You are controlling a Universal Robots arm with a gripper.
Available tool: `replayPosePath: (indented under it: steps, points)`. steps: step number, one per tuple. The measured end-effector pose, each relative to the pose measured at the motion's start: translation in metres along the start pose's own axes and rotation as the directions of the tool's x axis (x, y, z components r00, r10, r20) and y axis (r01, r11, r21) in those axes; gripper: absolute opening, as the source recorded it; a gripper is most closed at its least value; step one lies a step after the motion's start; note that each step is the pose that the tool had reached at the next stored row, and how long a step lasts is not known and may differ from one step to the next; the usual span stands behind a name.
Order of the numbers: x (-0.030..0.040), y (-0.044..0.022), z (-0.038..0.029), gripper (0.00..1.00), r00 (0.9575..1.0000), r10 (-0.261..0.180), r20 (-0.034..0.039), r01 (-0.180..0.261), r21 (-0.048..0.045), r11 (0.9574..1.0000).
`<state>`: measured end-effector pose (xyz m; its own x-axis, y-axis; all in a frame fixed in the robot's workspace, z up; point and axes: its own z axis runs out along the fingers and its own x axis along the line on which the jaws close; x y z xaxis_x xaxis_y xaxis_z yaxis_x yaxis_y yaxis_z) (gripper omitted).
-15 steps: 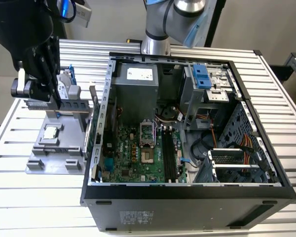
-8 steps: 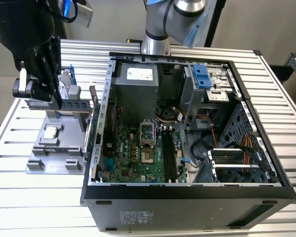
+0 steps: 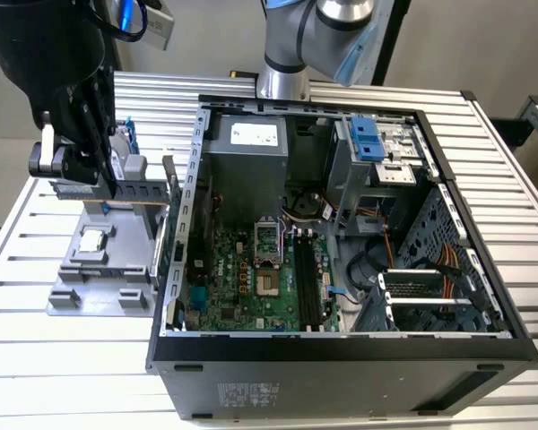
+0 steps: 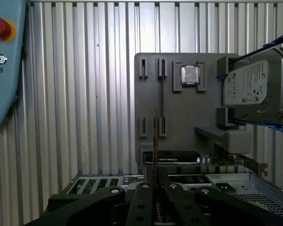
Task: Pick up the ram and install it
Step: 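Pick up the ram and move it above insertion slot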
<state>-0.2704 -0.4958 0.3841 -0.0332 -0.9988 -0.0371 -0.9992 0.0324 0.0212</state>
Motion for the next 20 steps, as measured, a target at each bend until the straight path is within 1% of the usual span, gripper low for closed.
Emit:
replayPosePath:
  steps: [14,20]
  points:
    - [-0.0003,-0.0079,-0.0001,0.00,1.0000,0.000,-0.0001,0.000,0.0001,1.0000]
    - [-0.0003,-0.0088,-0.0002,0.00,1.0000,0.000,-0.0001,0.000,0.0000,1.0000]
